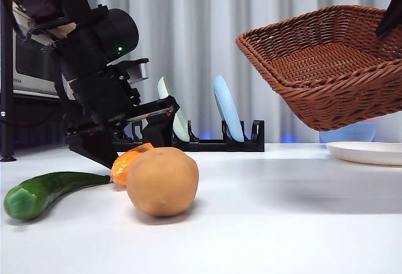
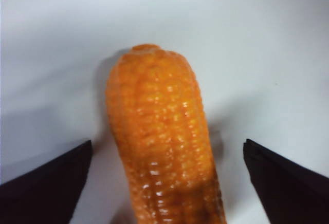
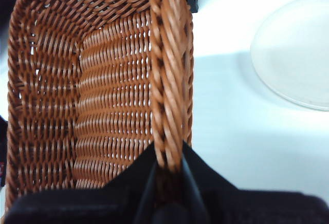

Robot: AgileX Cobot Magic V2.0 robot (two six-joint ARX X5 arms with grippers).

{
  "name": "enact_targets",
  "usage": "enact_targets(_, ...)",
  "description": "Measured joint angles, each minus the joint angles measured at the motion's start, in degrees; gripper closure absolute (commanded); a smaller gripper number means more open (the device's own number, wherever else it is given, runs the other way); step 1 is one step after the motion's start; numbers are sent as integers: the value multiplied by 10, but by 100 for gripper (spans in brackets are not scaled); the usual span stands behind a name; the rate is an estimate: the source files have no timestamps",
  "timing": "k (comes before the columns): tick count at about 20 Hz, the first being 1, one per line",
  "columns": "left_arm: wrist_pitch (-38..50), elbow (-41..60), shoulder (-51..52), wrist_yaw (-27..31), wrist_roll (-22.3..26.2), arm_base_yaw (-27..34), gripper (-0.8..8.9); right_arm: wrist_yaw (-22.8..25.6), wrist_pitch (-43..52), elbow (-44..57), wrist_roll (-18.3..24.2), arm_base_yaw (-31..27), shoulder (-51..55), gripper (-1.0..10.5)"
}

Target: Pick up the basket,pick up the corn from the table,pick up the potato from the table,pick up the cucumber from the table,put all items into the basket

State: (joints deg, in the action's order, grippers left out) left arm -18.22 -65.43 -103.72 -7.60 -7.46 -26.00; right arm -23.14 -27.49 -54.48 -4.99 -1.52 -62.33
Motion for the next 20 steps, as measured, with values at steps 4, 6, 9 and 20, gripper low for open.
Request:
enact_targets(4, -1, 0, -3, 0, 19, -1, 821, 0, 0, 0, 0, 0, 0, 958)
enact_targets(6, 2, 1, 2, 9, 24, -2, 821, 0, 0, 0, -4, 0, 0, 958)
enact_targets(9, -26, -2, 73, 36, 29, -2, 821, 0, 1, 0, -9, 1, -8, 958)
enact_targets(20, 45, -51, 293, 2, -12, -165, 821, -5, 31, 0, -48, 87, -74, 958)
